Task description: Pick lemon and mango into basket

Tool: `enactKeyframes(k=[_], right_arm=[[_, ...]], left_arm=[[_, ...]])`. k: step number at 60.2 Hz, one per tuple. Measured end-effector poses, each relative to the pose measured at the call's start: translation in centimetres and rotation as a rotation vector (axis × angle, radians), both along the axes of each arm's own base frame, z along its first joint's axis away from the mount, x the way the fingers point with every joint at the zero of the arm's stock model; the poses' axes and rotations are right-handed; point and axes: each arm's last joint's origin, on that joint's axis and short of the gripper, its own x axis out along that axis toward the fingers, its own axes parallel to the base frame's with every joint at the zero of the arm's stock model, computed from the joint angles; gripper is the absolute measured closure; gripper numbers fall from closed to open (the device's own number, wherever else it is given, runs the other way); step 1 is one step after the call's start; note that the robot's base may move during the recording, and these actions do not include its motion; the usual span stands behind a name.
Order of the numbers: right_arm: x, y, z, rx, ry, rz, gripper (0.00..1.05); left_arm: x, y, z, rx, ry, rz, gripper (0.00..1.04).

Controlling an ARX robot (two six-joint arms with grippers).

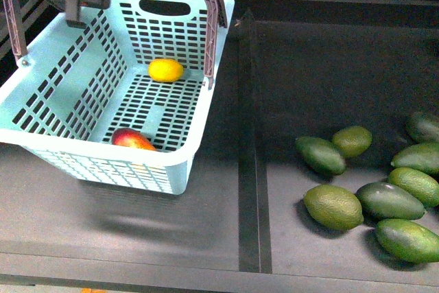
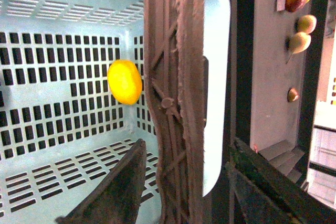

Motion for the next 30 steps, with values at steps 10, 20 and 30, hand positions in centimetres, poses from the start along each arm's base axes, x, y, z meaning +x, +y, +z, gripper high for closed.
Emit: enactKeyframes(k=[10, 20, 30], right_arm=[[0.0, 0.0, 0.0, 0.0, 0.0, 0.0, 0.09], [0.0, 0.0, 0.0, 0.0, 0.0, 0.0, 0.09], [0.0, 0.0, 0.0, 0.0, 0.0, -0.002, 0.09]], left_arm=[[-5.7, 2.8, 2.8, 0.105, 0.15, 0.069, 0.06], [-8.7, 4.1, 1.1, 0.33, -0.174, -0.418, 0.29], [-14.0, 7.1, 1.4, 1.066, -0.509, -0.585, 0.63]])
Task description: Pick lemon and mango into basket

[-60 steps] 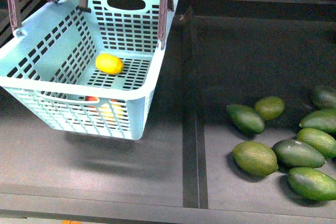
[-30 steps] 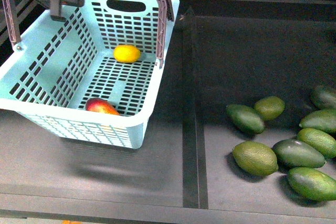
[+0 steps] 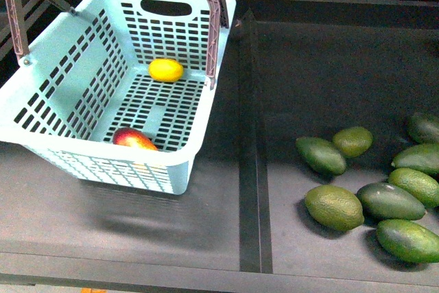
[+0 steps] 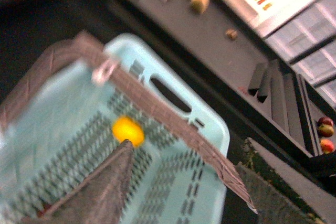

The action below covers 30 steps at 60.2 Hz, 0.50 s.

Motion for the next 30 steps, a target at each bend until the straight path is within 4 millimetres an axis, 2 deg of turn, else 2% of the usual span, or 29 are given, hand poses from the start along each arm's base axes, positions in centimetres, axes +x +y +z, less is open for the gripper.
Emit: enactKeyframes(k=[4, 11, 30], right_arm=[[0.0, 0.0, 0.0, 0.0, 0.0, 0.0, 0.09], [0.0, 0.0, 0.0, 0.0, 0.0, 0.0, 0.09], [0.0, 0.0, 0.0, 0.0, 0.0, 0.0, 0.09]], left_arm=[[-1.6, 0.8, 0.1, 0.124, -0.031, 0.005, 0.76], [-4.5, 1.8, -1.5, 0.222, 0.006, -0.011, 1.02], [-9.3, 3.4, -2.4, 0.25, -0.001, -0.009, 1.01]])
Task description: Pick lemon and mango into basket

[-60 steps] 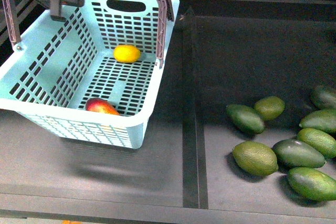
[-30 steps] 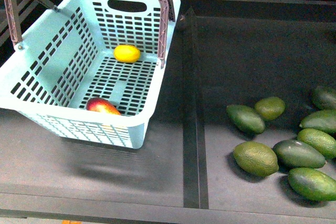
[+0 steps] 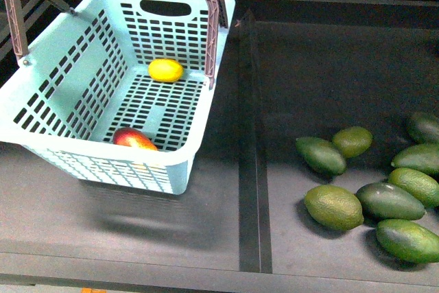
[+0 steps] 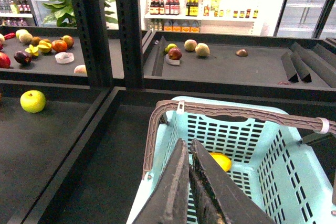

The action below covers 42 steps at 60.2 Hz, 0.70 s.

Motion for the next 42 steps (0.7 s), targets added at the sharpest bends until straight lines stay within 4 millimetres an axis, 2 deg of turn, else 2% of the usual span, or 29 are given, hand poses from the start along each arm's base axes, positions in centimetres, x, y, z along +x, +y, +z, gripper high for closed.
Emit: enactKeyframes(k=[6, 12, 42], right_arm=[[0.0, 0.0, 0.0, 0.0, 0.0, 0.0, 0.09], [0.0, 0.0, 0.0, 0.0, 0.0, 0.0, 0.09], [0.0, 0.0, 0.0, 0.0, 0.0, 0.0, 0.09]], left_arm=[[-1.1, 1.0, -0.6, 0.002, -0.013, 0.006, 1.01], [-2.2, 1.1, -1.4, 0.003, 0.011, 0.003, 1.01], [-5.5, 1.1, -0.6, 0.005, -0.013, 0.005, 1.01]])
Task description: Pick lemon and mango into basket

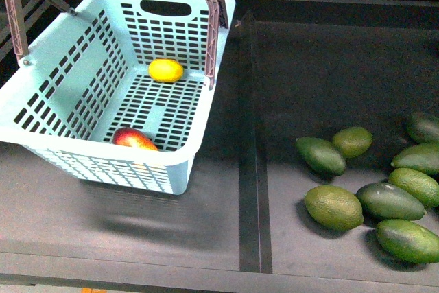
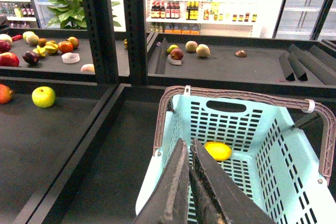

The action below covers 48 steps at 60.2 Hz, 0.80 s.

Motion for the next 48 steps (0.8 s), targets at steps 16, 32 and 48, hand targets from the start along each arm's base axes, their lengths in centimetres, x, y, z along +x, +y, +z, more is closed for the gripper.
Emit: enactKeyframes(k=[16, 32, 48], right_arm=[[0.0, 0.0, 0.0, 0.0, 0.0, 0.0, 0.09], [0.0, 0.0, 0.0, 0.0, 0.0, 0.0, 0.09], [0.0, 0.0, 0.0, 0.0, 0.0, 0.0, 0.09]], left_arm=[[-1.2, 0.0, 0.3, 0.0, -0.01, 0.0, 1.01], [-2.0, 0.0, 0.3, 0.0, -0.012, 0.0, 1.01], [-2.9, 0.0, 0.0, 0.0, 0.013, 0.0, 1.01]])
